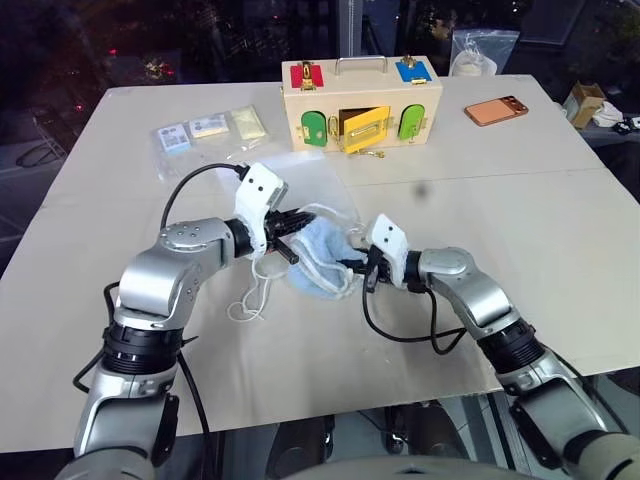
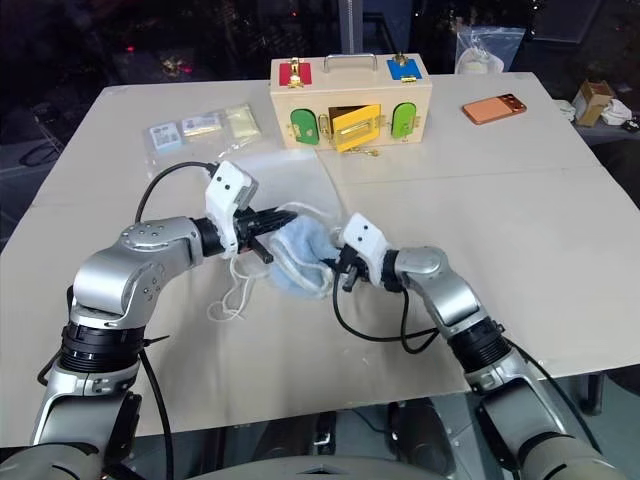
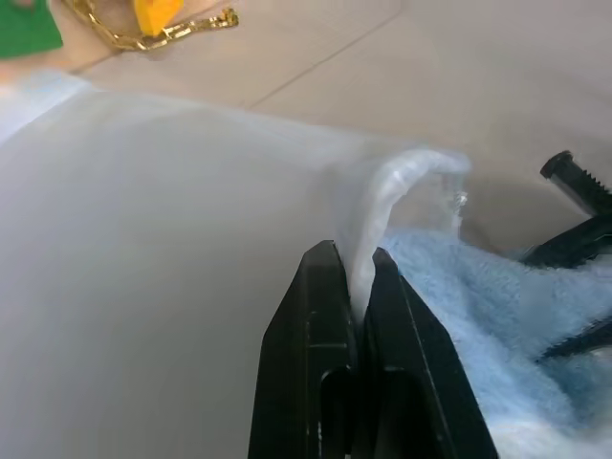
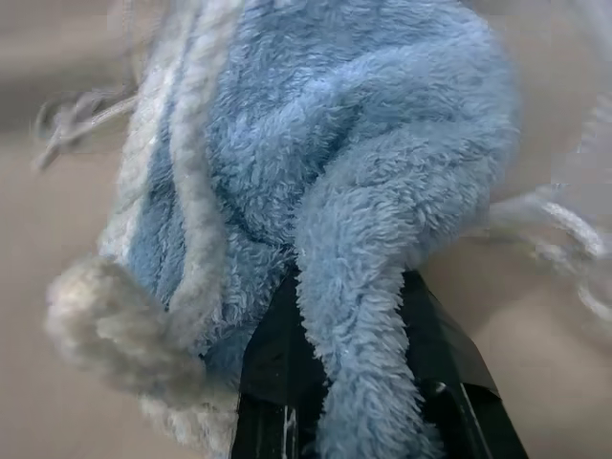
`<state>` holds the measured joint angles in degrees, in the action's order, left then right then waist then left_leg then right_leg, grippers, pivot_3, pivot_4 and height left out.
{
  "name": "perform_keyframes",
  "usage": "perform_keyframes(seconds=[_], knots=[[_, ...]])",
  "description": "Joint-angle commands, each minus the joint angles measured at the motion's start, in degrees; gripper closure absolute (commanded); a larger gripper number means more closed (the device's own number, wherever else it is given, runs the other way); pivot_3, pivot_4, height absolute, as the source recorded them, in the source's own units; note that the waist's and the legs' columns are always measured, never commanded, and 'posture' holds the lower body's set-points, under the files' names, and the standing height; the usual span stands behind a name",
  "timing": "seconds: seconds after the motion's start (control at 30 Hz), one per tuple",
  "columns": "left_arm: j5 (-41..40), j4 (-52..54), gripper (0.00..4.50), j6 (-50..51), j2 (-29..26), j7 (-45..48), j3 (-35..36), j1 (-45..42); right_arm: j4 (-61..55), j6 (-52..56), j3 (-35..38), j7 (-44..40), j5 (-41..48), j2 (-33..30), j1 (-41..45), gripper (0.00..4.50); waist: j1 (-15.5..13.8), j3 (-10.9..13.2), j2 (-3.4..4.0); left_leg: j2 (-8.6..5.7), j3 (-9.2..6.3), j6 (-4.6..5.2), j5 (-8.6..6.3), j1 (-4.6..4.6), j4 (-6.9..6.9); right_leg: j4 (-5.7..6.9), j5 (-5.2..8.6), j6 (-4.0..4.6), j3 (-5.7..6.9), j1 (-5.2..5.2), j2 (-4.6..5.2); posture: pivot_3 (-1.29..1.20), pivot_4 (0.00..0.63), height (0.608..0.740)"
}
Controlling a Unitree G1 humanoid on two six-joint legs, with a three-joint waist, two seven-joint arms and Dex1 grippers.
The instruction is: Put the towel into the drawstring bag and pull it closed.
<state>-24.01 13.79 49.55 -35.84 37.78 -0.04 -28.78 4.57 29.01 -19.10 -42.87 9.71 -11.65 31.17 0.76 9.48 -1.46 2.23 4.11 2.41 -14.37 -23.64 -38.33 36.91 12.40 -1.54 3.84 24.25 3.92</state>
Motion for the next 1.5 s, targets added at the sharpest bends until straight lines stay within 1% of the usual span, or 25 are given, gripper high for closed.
perform_keyframes(seconds=[0.03, 0.17, 0.23, 0.3, 0.4, 0.47, 0.57, 0.67, 0.77, 0.87, 0.93, 1.03, 1.07, 1.1, 1.13, 1.17, 1.2, 1.33, 1.5], knots=[[0.2, 4.0, 4.50, -2.6, -2.3, 1.2, 1.7, 0.8, -1.1, 11.6, 8.3, 6.1, 6.0, 3.9, 1.9, 4.46, 0.1, 0.0, 0.00, 0.01, -0.01, -0.03, 0.02, -0.01, 0.00, 0.01, 0.00, 0.01, 0.01, 0.00, -0.01, 0.00, 0.150, 0.740], [0.1, 5.8, 4.50, -3.7, -4.1, 2.5, 1.4, 2.1, -1.9, 17.4, 11.9, 8.5, 8.9, 5.4, 2.6, 4.46, -0.1, 0.0, 0.01, 0.00, -0.04, -0.05, 0.03, -0.03, 0.00, 0.02, -0.01, 0.02, 0.03, 0.01, 0.03, 0.00, 0.150, 0.740], [-0.6, 7.0, 4.50, -2.8, -4.2, 2.8, 0.6, 2.9, -2.4, 19.7, 14.3, 9.9, 11.5, 7.4, 3.1, 4.46, -0.1, 0.0, 0.01, -0.01, -0.04, -0.04, 0.02, -0.06, 0.01, -0.02, -0.01, 0.02, 0.04, 0.01, 0.04, 0.00, 0.150, 0.740], [-0.7, 7.9, 4.50, -2.6, -3.5, 2.5, -0.3, 3.4, -3.2, 22.4, 17.1, 12.0, 14.9, 10.7, 3.9, 4.46, -0.1, 0.0, 0.01, -0.02, -0.02, -0.04, 0.02, -0.08, 0.01, -0.04, -0.01, 0.01, 0.03, 0.01, 0.05, 0.00, 0.150, 0.740], [-2.9, 7.8, 4.50, 0.1, -1.2, 1.2, 0.7, 2.2, -4.4, 25.2, 19.6, 15.3, 18.4, 15.8, 4.0, 4.46, -0.1, 0.0, 0.01, -0.02, -0.03, -0.04, 0.02, -0.09, 0.02, -0.05, -0.01, 0.01, 0.03, 0.02, 0.04, 0.00, 0.150, 0.740], [-4.5, 8.1, 4.50, 2.4, 0.0, 0.7, 1.5, 1.2, -3.3, 23.3, 19.8, 17.7, 17.9, 18.4, 3.7, 4.46, 0.0, 0.0, 0.01, 0.00, -0.07, -0.04, 0.02, -0.09, 0.03, -0.03, -0.01, 0.01, 0.03, 0.02, 0.02, 0.00, 0.150, 0.740], [-4.9, 9.5, 4.50, 3.6, 0.3, 0.4, 0.0, 1.6, -0.6, 21.2, 21.0, 21.1, 18.1, 22.5, 3.5, 4.46, 0.0, 0.0, 0.02, -0.01, -0.08, -0.04, 0.02, -0.09, 0.03, -0.02, -0.01, 0.01, 0.03, 0.02, 0.01, 0.00, 0.150, 0.740], [-6.5, 10.1, 4.50, 6.0, 0.9, -0.1, 0.2, 1.9, 1.9, 19.1, 24.6, 23.8, 21.9, 26.2, 4.6, 4.46, -0.1, 0.0, 0.02, -0.05, -0.06, -0.03, 0.02, -0.09, 0.01, -0.02, -0.01, 0.01, 0.03, 0.01, 0.04, 0.00, 0.150, 0.740], [-8.4, 9.6, 4.50, 9.0, 1.6, -1.3, 2.1, 1.5, 6.6, 17.0, 27.4, 24.6, 26.1, 27.3, 5.9, 4.46, 0.0, 0.0, 0.01, -0.06, -0.05, -0.03, 0.02, -0.09, 0.01, -0.04, -0.01, 0.00, 0.02, 0.00, 0.05, 0.00, 0.150, 0.740], [-9.9, 6.7, 4.50, 11.5, 2.0, -2.8, 4.9, 0.0, 7.5, 14.5, 26.3, 23.4, 26.7, 25.3, 4.3, 4.46, 0.2, 0.0, 0.02, -0.04, -0.06, -0.03, 0.02, -0.08, 0.02, -0.02, -0.01, 0.00, 0.00, 0.02, 0.02, 0.00, 0.150, 0.740], [-10.8, 3.6, 4.50, 13.3, 2.5, -4.2, 7.5, -1.0, 6.2, 16.1, 25.4, 22.2, 28.2, 23.7, 3.1, 4.46, 0.2, 0.0, 0.02, 0.00, -0.08, -0.03, 0.02, -0.07, 0.02, 0.00, -0.01, 0.00, -0.01, 0.02, -0.03, 0.00, 0.150, 0.740], [-10.9, 0.0, 4.50, 13.7, 2.4, -4.4, 9.0, -0.6, 4.6, 16.3, 21.0, 18.2, 26.7, 19.7, 1.7, 4.46, 0.3, 0.0, 0.02, 0.03, -0.11, -0.03, 0.02, -0.04, 0.04, 0.03, -0.01, 0.00, 0.00, 0.03, -0.12, 0.00, 0.150, 0.740], [-10.4, 0.0, 4.50, 13.1, 2.0, -4.1, 8.3, -0.2, 3.7, 15.5, 18.6, 16.5, 25.2, 18.1, 1.0, 4.04, 0.3, 0.0, 0.01, 0.03, -0.11, -0.03, 0.02, -0.03, 0.04, 0.03, -0.01, 0.00, 0.00, 0.02, -0.12, 0.00, 0.150, 0.740], [-10.2, 0.3, 4.50, 12.8, 2.0, -4.0, 7.8, 0.1, 3.7, 14.4, 17.7, 16.8, 23.8, 17.8, 0.7, 3.58, 0.3, 0.0, 0.01, 0.04, -0.11, -0.03, 0.02, -0.06, 0.04, 0.00, -0.01, 0.00, 0.00, 0.02, -0.12, 0.00, 0.150, 0.740], [-10.3, 0.7, 4.50, 12.8, 2.2, -4.1, 7.5, 0.1, 4.0, 12.6, 16.0, 17.3, 21.4, 17.3, 0.5, 3.26, 0.2, 0.0, 0.01, 0.03, -0.09, -0.04, 0.02, -0.06, 0.04, -0.03, -0.01, 0.00, 0.00, 0.02, -0.11, 0.00, 0.150, 0.740], [-10.4, 1.0, 4.50, 12.9, 2.5, -4.2, 7.2, 0.1, 4.3, 11.0, 14.3, 17.6, 19.2, 16.7, 0.4, 2.74, 0.1, 0.0, 0.01, 0.02, -0.08, -0.03, 0.02, -0.08, 0.04, -0.06, -0.01, 0.00, -0.01, 0.02, -0.09, 0.00, 0.150, 0.740], [-10.5, 1.2, 4.50, 12.9, 2.8, -4.4, 7.0, 0.2, 4.0, 10.4, 13.5, 17.6, 18.3, 16.4, 0.4, 2.38, 0.0, 0.0, 0.01, -0.01, -0.07, -0.03, 0.01, -0.11, 0.02, -0.08, -0.01, 0.00, -0.01, 0.03, -0.03, 0.00, 0.150, 0.740], [-10.5, 1.5, 4.50, 12.8, 3.2, -4.8, 6.7, 0.3, -0.1, 10.5, 10.2, 15.9, 15.7, 12.9, -0.2, 2.38, 0.0, 0.0, 0.00, -0.07, -0.03, -0.03, 0.02, -0.10, 0.00, -0.07, -0.01, -0.01, -0.02, 0.02, 0.05, 0.00, 0.150, 0.740], [-10.7, 1.4, 4.50, 12.9, 3.1, -5.0, 7.1, 0.0, -10.2, 16.0, 8.7, 14.6, 16.7, 6.8, -4.8, 2.38, 0.0, 0.0, 0.00, -0.05, -0.10, -0.04, 0.02, -0.10, 0.01, -0.04, -0.01, 0.00, -0.02, 0.02, 0.04, 0.00, 0.150, 0.740]])
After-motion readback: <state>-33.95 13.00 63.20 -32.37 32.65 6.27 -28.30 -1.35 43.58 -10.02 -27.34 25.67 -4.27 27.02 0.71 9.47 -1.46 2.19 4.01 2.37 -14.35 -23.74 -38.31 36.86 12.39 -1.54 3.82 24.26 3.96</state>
